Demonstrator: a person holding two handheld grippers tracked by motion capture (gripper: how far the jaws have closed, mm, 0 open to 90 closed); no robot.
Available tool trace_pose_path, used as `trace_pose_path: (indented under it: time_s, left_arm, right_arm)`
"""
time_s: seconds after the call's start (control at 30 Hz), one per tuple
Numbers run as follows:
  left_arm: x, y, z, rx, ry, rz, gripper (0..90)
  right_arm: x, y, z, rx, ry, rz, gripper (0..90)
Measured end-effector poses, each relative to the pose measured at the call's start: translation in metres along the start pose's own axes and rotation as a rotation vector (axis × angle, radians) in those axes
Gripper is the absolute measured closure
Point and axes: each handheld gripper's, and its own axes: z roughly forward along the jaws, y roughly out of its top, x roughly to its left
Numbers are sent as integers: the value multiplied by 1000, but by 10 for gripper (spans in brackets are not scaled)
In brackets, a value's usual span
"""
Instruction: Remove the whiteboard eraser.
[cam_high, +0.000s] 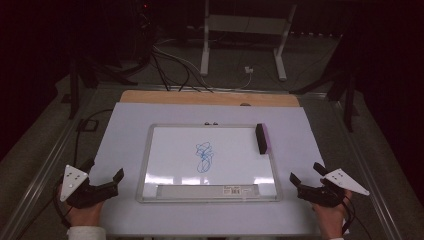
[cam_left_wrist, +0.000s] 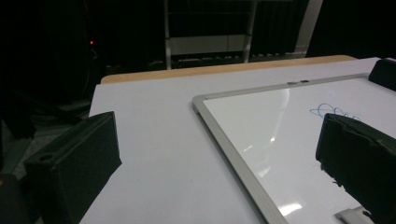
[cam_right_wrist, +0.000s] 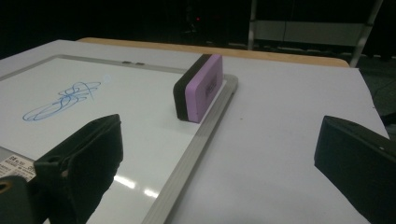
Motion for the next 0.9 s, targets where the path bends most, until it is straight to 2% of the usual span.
trace_pose_path:
  time_s: [0.27, 0.4, 0.63, 0.73, 0.83, 0.9]
  left_arm:
    - [0, -2, 0, 9, 1, -7, 6]
    - [1, -3, 1, 13, -13, -15, 6]
    - [0, -4, 1, -1, -29, -15, 6]
    - [-1, -5, 2, 4, -13, 10, 6]
    - [0, -6, 3, -3, -15, -8, 6]
    - [1, -6, 2, 1, 0, -8, 6]
  right_arm:
    - [-2, 1, 0, -16, 4, 18, 17]
    - [0, 5, 2, -23, 9, 14, 17]
    - [7, 25, 9, -23, 33, -20, 17]
    - [8, 34, 18, -13, 42, -29, 17]
    - [8, 38, 23, -5, 45, -32, 17]
    - [9, 42, 27, 0, 41, -40, 17]
